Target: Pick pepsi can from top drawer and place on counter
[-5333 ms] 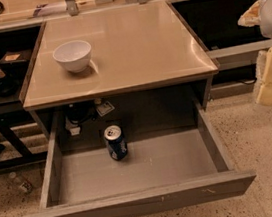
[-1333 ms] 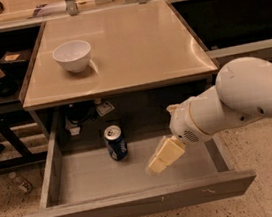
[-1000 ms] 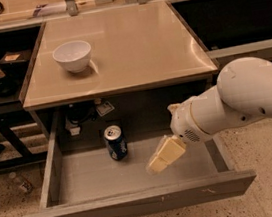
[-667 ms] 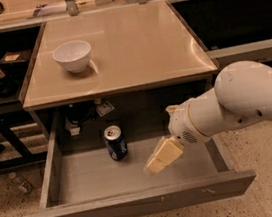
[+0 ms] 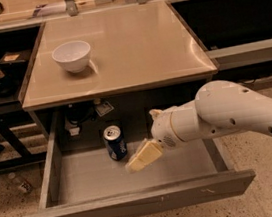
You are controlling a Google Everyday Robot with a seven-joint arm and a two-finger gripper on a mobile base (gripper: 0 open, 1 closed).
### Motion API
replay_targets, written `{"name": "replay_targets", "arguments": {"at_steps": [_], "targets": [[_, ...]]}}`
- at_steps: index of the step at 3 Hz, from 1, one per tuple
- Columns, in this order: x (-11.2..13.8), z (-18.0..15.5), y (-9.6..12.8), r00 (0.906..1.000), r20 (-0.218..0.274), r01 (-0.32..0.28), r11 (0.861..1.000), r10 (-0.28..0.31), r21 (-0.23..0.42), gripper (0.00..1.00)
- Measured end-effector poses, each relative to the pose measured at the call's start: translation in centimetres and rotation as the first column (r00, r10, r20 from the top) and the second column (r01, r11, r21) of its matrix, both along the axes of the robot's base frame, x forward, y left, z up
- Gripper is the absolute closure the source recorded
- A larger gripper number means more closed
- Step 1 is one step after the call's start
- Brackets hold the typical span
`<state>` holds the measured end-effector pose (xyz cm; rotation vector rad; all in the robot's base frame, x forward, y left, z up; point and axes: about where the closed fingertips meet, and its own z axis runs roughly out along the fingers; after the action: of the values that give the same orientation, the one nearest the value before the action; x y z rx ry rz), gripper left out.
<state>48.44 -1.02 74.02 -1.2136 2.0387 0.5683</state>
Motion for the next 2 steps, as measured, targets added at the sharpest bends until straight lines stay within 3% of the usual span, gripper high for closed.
{"name": "replay_targets", "arguments": {"at_steps": [1,2], "targets": [[1.1,-1.58,1.92,0.9999,0.002,-0.011,0.998,0.011,0.057,0.0],[1.1,-1.58,1.92,0.9999,0.003,-0.011,0.998,0.011,0.057,0.0]]}}
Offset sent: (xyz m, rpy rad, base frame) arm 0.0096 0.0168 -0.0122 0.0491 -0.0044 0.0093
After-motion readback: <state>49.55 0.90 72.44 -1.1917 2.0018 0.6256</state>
